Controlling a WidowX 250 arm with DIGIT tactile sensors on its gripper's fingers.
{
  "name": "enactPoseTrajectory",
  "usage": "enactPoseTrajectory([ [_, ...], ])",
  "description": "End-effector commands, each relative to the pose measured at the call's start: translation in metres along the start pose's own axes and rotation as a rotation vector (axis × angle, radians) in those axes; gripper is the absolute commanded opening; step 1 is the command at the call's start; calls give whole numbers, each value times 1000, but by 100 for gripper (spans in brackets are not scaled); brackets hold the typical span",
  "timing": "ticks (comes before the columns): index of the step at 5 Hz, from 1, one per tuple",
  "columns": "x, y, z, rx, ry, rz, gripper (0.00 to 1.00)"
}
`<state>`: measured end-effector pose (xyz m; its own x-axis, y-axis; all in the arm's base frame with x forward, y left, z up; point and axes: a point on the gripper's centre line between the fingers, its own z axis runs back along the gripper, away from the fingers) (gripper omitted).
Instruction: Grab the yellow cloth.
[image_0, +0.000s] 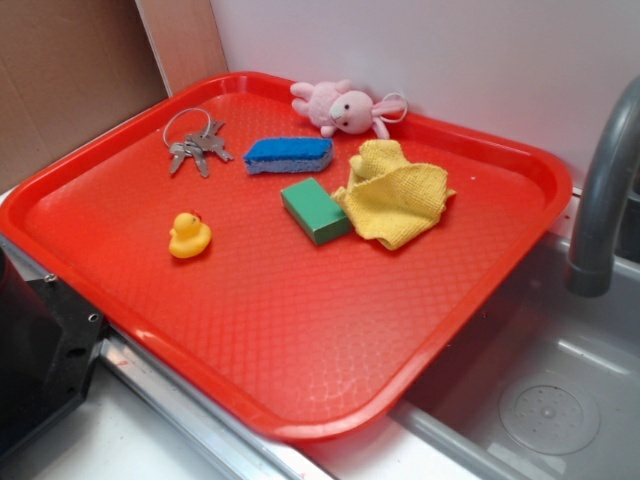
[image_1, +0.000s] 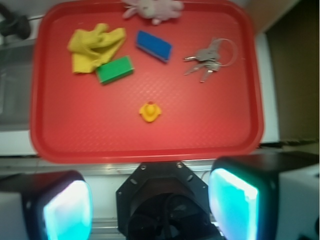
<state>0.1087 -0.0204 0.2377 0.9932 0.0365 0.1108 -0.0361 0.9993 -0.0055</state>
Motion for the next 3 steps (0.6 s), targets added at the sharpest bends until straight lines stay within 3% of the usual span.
enactPoseTrajectory([
  [1,7,-22,3,88,8,-37,100],
  [2,12,-23,0,93,34,-38,100],
  [3,46,-30,-44,75,-8,-78,100],
])
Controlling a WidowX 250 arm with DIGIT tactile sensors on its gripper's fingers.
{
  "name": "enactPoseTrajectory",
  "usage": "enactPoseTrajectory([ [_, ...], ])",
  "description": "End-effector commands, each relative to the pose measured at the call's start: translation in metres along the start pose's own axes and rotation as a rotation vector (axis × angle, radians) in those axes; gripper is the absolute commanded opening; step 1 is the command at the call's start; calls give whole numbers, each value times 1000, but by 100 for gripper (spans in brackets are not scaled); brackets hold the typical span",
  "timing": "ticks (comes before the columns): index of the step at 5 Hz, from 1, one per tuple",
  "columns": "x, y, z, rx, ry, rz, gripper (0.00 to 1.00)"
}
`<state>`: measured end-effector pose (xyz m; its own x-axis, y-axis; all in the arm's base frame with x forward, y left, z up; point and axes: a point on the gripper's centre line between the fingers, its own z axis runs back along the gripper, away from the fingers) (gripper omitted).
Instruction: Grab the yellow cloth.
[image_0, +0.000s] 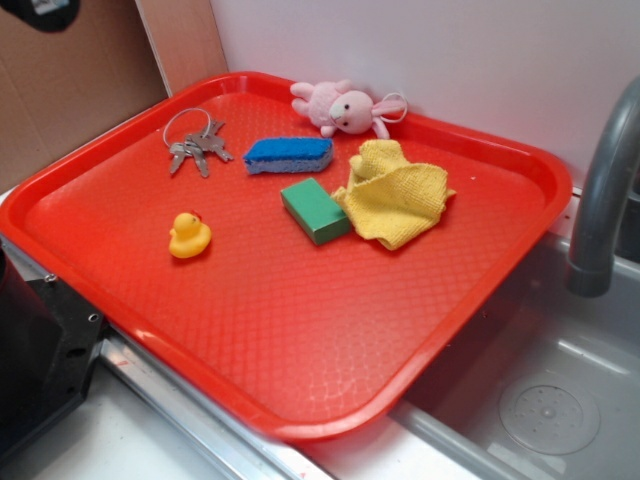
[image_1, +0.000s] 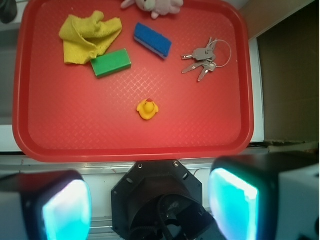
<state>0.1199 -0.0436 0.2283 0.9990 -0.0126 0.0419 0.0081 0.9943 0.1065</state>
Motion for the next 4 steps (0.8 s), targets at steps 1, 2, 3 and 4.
enactPoseTrajectory([
  [1,76,-18,-63,-8,-83,-34,100],
  [2,122,-27,-116,-3,-38,-34,100],
  [3,169,-41,-167,-24,-3,-29,100],
  [4,206,-52,-193,-47,33,-57,100],
])
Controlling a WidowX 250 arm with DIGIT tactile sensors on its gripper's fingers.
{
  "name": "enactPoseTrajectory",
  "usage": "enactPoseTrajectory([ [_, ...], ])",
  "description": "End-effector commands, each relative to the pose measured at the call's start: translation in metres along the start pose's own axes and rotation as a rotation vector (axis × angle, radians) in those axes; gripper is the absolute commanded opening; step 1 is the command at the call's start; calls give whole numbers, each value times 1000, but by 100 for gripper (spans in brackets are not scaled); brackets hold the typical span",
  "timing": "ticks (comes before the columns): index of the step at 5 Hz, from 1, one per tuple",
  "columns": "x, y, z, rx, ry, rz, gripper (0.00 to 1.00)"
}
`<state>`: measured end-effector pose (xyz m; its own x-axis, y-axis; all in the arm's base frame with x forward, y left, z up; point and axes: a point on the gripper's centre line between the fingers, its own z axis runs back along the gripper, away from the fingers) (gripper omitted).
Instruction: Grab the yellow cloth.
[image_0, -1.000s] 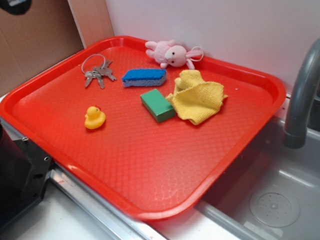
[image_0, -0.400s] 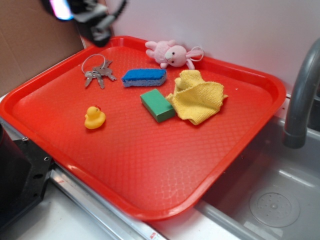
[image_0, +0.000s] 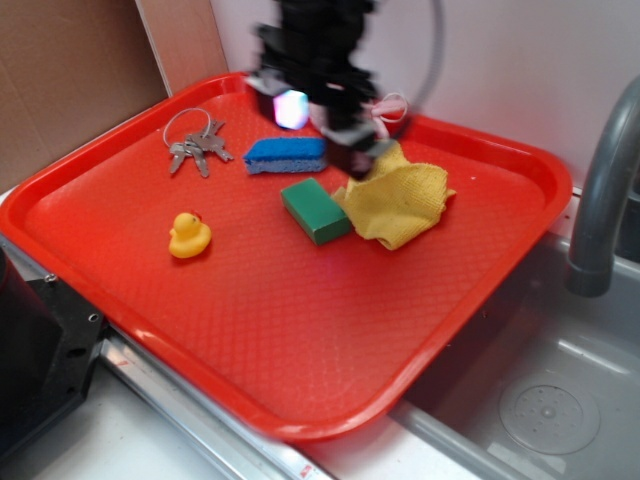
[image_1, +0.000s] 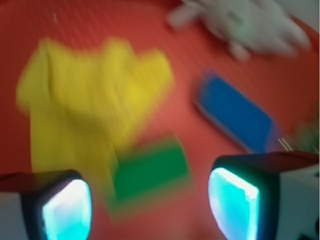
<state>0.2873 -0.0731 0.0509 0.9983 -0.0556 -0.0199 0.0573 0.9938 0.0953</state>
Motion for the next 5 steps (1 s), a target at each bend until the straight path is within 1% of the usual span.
enactPoseTrajectory([
  [1,47,-11,-20,-57,2,-77,13],
  [2,42,-15,-24,-48,3,-80,0],
  [3,34,-15,-22,-61,1,-73,0],
  [4,25,-4,-5,-51,25,-35,0],
  [5,8,14,37,-12,-19,54,0],
])
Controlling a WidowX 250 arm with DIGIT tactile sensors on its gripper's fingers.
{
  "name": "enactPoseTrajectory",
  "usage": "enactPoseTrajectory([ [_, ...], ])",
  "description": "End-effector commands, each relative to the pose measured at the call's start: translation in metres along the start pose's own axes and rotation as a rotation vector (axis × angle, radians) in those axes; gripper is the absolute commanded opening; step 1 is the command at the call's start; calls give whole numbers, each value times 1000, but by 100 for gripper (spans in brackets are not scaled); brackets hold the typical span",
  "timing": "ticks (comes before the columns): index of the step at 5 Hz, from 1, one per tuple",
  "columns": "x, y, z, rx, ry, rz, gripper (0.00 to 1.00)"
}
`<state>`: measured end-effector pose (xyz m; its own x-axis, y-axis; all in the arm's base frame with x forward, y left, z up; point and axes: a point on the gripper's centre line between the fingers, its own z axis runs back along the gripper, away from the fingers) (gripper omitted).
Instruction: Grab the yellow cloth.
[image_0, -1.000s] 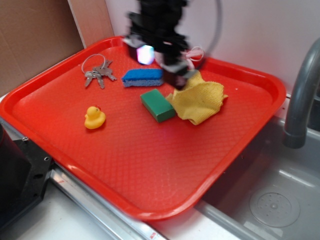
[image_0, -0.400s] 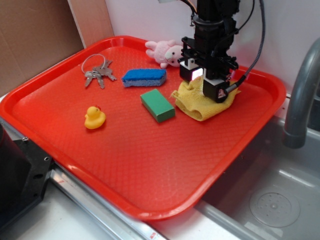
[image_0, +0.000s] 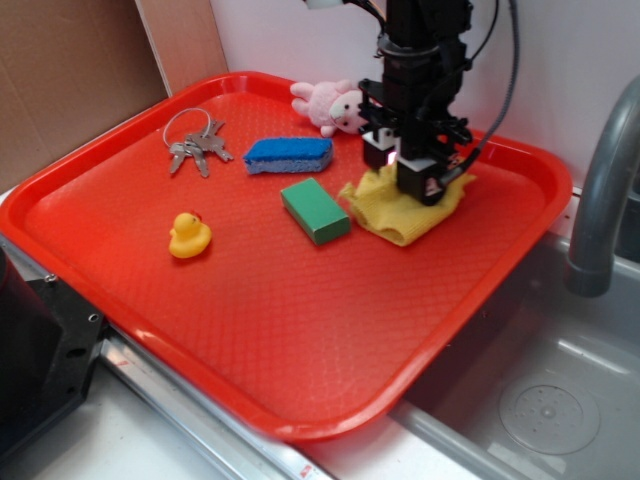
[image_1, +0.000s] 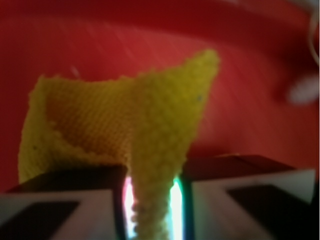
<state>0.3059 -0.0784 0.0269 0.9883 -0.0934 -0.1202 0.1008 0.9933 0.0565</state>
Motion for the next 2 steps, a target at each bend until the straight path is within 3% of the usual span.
enactPoseTrajectory([
  [1,-46,27,101,7,-182,37,0],
  [2,-102,22,135,-7,-220,53,0],
])
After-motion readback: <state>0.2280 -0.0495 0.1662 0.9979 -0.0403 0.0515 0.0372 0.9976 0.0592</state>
